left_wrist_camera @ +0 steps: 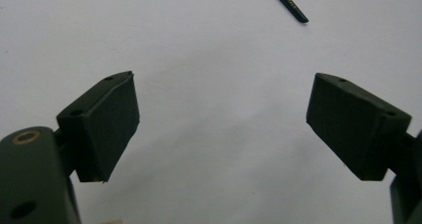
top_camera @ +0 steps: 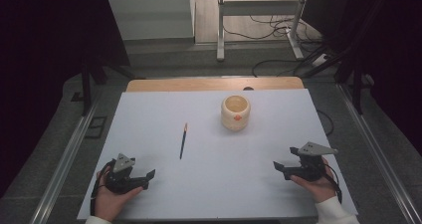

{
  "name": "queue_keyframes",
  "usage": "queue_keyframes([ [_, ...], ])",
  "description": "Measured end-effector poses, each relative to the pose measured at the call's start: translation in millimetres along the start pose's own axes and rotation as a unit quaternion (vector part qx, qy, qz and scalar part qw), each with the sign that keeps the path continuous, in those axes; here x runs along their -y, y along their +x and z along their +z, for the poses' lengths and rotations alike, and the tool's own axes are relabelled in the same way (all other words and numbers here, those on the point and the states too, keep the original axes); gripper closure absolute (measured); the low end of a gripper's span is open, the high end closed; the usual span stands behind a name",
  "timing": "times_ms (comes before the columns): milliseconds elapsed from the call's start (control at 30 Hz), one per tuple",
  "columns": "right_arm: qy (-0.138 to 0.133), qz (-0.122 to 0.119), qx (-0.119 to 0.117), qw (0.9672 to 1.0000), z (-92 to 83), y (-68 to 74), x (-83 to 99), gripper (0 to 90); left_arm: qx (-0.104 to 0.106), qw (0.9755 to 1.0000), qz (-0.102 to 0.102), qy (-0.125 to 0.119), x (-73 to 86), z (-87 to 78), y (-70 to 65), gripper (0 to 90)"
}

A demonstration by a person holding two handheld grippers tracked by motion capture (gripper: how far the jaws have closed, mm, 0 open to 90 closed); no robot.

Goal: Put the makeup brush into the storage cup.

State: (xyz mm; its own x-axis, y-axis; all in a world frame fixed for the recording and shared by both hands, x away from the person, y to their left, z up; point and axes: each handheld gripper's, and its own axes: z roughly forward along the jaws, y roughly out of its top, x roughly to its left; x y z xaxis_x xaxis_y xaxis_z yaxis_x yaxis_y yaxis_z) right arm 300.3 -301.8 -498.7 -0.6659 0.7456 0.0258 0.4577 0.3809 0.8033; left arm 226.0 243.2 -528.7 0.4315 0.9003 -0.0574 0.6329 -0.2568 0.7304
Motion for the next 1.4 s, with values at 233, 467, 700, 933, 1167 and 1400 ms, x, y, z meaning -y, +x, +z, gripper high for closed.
queue_keyframes([
  [233,-0.003,0.007,0.010,0.9999,-1.8,-0.6,0.0,14.6,-0.002,1.0000,0.000,-0.001,-0.7,-2.3,-2.4,14.0],
  [467,-0.003,0.001,0.008,1.0000,-1.8,0.9,0.5,14.9,0.001,1.0000,-0.001,-0.001,-2.6,-0.4,-1.2,14.1],
  [700,0.000,0.001,0.008,1.0000,-1.1,1.1,1.0,15.1,0.002,1.0000,-0.003,0.000,-4.3,-0.8,-1.8,14.3],
  [933,0.001,0.001,0.009,1.0000,0.1,0.9,1.0,15.2,0.002,1.0000,-0.006,0.003,-5.4,-0.9,-1.6,14.3],
  [1167,0.003,0.001,0.011,0.9999,-0.3,1.3,1.3,15.2,0.003,0.9999,-0.011,0.009,-9.1,-1.5,-2.7,14.4],
  [1400,0.003,0.001,0.010,0.9999,-0.2,1.5,1.3,15.3,0.006,0.9997,-0.017,0.016,-13.9,-3.5,-7.3,14.6],
])
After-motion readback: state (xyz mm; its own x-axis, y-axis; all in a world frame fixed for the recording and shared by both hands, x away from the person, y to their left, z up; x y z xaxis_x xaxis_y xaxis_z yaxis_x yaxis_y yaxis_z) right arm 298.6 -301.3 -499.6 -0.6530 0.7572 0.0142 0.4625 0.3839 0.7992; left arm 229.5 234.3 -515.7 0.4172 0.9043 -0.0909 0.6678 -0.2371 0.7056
